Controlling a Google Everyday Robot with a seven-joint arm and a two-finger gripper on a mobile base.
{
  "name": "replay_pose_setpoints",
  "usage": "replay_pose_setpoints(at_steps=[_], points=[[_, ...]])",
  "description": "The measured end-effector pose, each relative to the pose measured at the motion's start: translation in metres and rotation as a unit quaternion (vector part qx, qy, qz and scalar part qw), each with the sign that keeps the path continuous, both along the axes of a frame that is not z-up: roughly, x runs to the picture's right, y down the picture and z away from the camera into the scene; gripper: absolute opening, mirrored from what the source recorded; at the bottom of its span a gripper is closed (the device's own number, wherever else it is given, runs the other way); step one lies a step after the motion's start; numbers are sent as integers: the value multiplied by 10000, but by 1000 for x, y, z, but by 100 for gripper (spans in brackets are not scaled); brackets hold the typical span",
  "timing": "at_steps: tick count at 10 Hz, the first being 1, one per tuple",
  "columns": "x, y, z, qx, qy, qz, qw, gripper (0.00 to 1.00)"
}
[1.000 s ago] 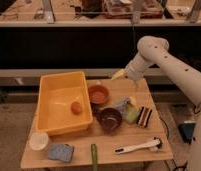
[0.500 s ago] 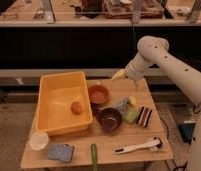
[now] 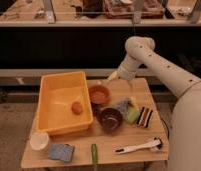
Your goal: Wipe table surface with towel
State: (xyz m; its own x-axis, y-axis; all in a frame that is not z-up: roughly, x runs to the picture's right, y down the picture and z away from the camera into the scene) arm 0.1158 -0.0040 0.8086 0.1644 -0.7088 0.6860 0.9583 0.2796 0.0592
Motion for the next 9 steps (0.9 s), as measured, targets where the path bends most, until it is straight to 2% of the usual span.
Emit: replay_pose_setpoints(at_steps=[2,3,4,5,7,8,9], points=[[-3,33,29,-85,216,138,9996,80],[0,45,36,-67,366,257,9990,80],[10,58,43,40,602,464,9971,80],[23,64,46,94,760,588,9953,80],[29,68,51,113,832,579,9948,80],[25,71,54,118,842,537,9949,80],[8,77,62,134,786,459,9958,80]])
